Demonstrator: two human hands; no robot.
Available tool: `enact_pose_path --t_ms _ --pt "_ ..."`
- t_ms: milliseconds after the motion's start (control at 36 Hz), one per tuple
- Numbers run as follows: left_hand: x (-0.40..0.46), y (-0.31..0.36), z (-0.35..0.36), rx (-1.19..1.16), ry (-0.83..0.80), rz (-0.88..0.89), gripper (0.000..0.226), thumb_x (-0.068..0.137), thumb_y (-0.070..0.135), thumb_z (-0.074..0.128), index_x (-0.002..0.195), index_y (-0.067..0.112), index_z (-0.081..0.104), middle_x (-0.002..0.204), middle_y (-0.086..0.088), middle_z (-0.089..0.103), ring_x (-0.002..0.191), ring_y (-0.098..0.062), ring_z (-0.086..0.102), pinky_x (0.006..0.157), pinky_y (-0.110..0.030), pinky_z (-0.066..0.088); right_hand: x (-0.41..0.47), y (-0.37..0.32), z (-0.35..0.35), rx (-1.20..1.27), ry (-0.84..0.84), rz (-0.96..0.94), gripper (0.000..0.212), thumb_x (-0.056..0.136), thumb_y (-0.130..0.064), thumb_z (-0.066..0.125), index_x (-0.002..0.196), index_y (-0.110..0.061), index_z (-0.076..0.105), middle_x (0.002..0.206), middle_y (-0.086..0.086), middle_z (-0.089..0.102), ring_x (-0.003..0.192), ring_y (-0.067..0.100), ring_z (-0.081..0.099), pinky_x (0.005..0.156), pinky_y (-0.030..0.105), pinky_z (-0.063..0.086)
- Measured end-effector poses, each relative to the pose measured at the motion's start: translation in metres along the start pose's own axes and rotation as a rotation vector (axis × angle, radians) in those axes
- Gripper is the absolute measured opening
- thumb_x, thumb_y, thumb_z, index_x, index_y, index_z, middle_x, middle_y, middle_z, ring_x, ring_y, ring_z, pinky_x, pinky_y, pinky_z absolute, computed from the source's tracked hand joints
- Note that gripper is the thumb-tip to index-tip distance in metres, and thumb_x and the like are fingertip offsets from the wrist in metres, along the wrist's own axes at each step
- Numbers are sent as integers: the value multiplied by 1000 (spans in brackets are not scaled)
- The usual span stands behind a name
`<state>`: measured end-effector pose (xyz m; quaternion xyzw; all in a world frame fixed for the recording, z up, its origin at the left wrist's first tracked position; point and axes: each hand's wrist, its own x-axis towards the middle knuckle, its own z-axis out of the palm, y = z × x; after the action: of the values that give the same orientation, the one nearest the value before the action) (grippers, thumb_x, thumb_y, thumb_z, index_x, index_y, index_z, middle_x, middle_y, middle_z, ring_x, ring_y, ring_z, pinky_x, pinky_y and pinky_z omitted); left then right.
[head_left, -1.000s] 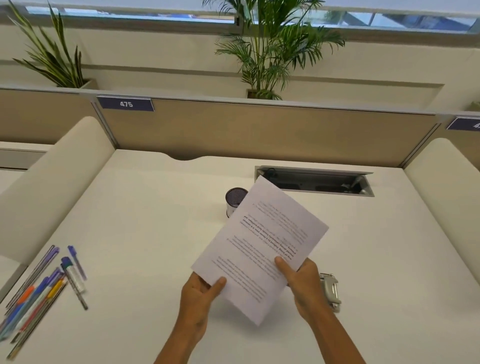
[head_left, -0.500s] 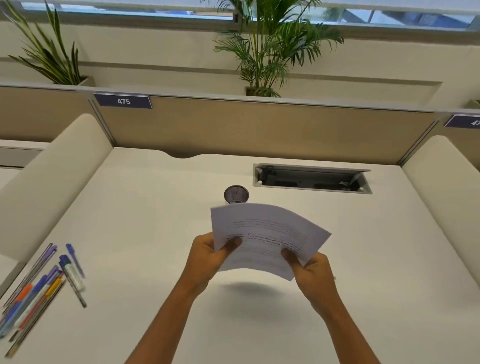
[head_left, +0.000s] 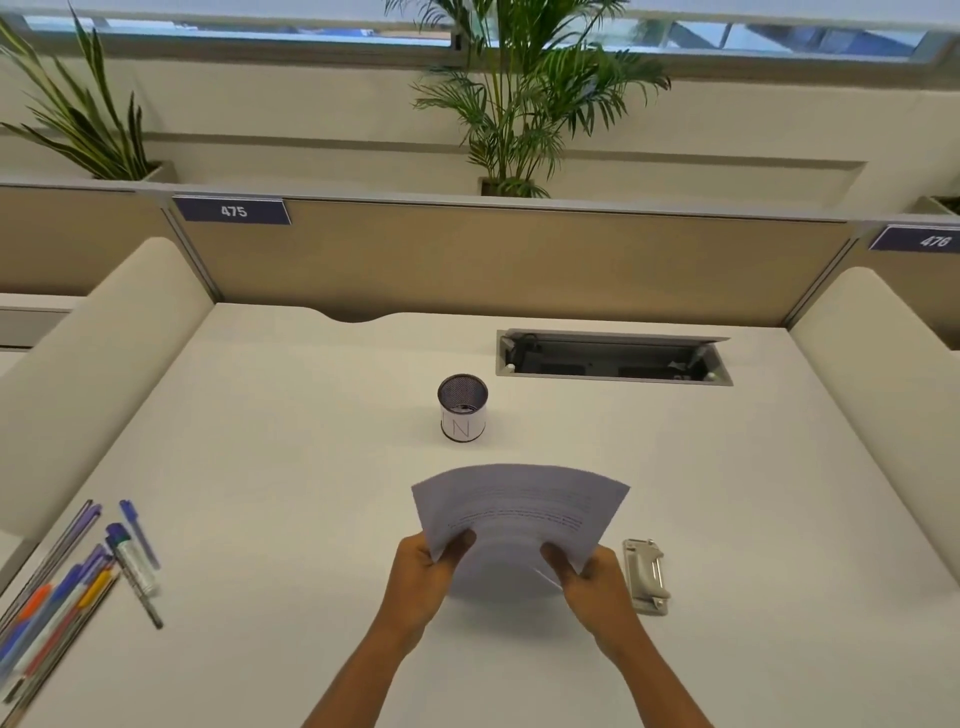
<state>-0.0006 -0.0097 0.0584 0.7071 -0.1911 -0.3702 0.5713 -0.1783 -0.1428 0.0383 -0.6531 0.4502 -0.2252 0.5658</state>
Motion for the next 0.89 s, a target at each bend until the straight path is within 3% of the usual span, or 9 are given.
enact_pose_path --t_ms 111,167,222,278,333,472,583,750,889 --pt "-3 7 -1 -38 28 -10 14 99 25 72 92 22 84 91 -1 83 88 -23 77 73 -25 61 0 5 -7 10 -11 27 17 95 -20 77 96 -37 78 94 -17 81 86 0 75 74 17 55" --pt "-3 12 -5 -102 66 -11 16 98 27 73 90 17 83 92 -2 83 86 -16 77 71 -23 60 2 4 -17 52 -34 40 11 91 -17 81 91 -28 82 92 -4 82 85 4 73 76 19 55" --pt "-5 18 -9 -227 127 -31 13 96 29 75 102 19 81 101 3 84 93 -10 78 78 -22 61 4 2 -28 122 -96 45 8 89 -12 82 95 -17 83 95 11 81 90 13 73 85 30 57" --pt "-4 22 -11 -357 187 -38 25 96 28 74 121 23 75 113 7 82 105 -13 77 90 -33 61 5 1 -37 235 -136 62 17 89 -5 81 106 -8 81 100 17 81 101 26 78 97 44 59" --pt "-5 25 -10 -490 215 -40 35 97 25 71 131 29 68 119 8 80 109 -16 76 91 -38 64 5 -1 -38 368 -139 88 27 88 -1 78 115 0 76 107 23 80 106 37 77 102 55 57" --pt "-14 29 4 -705 225 -66 38 96 20 69 131 33 65 121 5 80 110 -20 76 79 -35 67 -5 -19 -10 517 -130 104 66 72 -33 95 127 -6 70 122 17 77 113 34 74 95 56 61" --pt "-23 24 15 -693 194 -81 39 97 17 69 132 33 63 121 5 80 109 -22 77 79 -37 66 -11 -27 8 507 -62 129 39 90 -13 76 128 -7 69 121 9 79 111 31 76 93 56 61" --pt "-14 11 -17 -748 201 -57 44 89 10 71 132 18 67 135 -6 75 121 -27 73 87 -36 67 -3 -33 -17 366 34 111 26 92 -6 76 118 -6 75 110 9 82 102 32 79 95 57 61" --pt "0 11 -69 -548 95 37 47 97 19 62 144 19 63 134 -10 74 117 -24 73 90 -36 64 6 -47 -57 185 23 -14 10 93 -8 76 101 -12 81 98 4 84 95 30 80 81 41 66"
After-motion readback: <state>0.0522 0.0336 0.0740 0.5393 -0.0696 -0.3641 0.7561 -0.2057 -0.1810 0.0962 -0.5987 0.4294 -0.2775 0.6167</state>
